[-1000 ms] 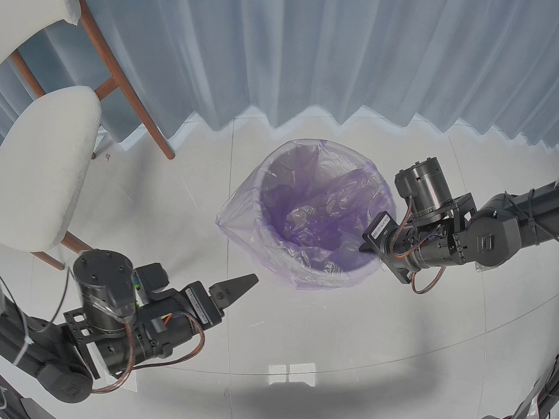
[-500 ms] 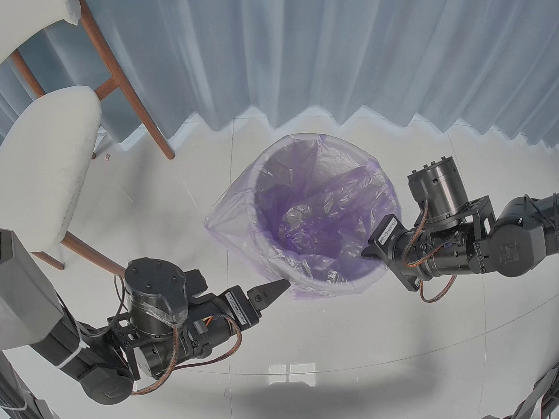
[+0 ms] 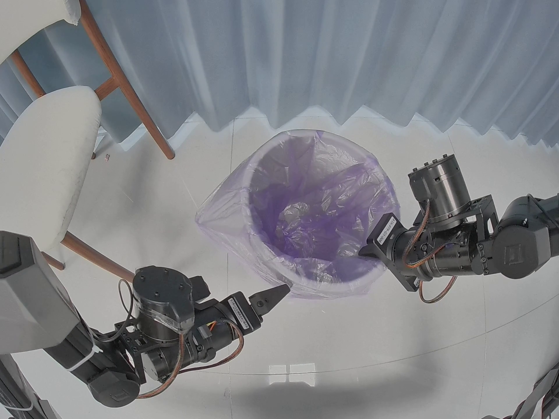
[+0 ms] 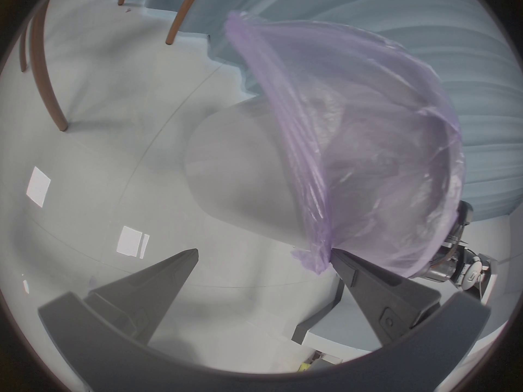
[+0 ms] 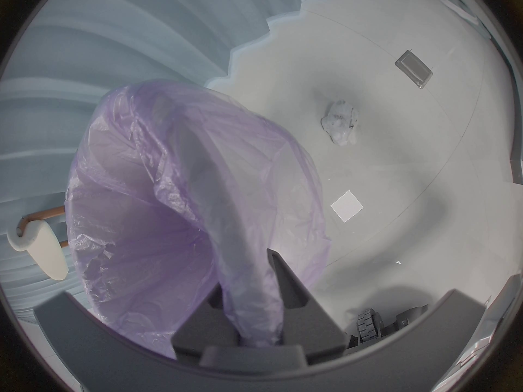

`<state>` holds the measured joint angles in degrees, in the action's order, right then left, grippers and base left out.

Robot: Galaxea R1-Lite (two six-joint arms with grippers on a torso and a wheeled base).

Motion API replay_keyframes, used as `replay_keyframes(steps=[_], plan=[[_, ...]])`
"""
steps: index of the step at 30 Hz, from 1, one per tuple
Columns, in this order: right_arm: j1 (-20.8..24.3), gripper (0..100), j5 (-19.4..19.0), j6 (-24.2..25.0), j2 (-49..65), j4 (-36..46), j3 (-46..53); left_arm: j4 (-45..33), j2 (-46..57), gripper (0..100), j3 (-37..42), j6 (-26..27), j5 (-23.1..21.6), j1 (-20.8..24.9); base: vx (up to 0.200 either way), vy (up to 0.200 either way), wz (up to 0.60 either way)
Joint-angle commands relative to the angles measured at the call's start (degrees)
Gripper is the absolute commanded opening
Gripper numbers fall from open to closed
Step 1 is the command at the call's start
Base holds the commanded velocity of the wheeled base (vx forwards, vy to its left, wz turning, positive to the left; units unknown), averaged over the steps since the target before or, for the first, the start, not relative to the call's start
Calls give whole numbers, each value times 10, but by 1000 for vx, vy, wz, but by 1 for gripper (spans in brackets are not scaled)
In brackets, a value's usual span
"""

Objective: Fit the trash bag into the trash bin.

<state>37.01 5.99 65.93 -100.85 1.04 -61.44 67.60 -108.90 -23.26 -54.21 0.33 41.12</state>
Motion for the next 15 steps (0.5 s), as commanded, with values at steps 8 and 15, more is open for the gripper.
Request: replay_keyframes(steps=[8,15], plan=[[1,0,-1,3,21,2,1,-4,-33,100,-5,0,8,-53,0,0,0],[-5,0,-4,2,22,2,-4,-5,-42,100,10,0,19,-61,0,0,0]])
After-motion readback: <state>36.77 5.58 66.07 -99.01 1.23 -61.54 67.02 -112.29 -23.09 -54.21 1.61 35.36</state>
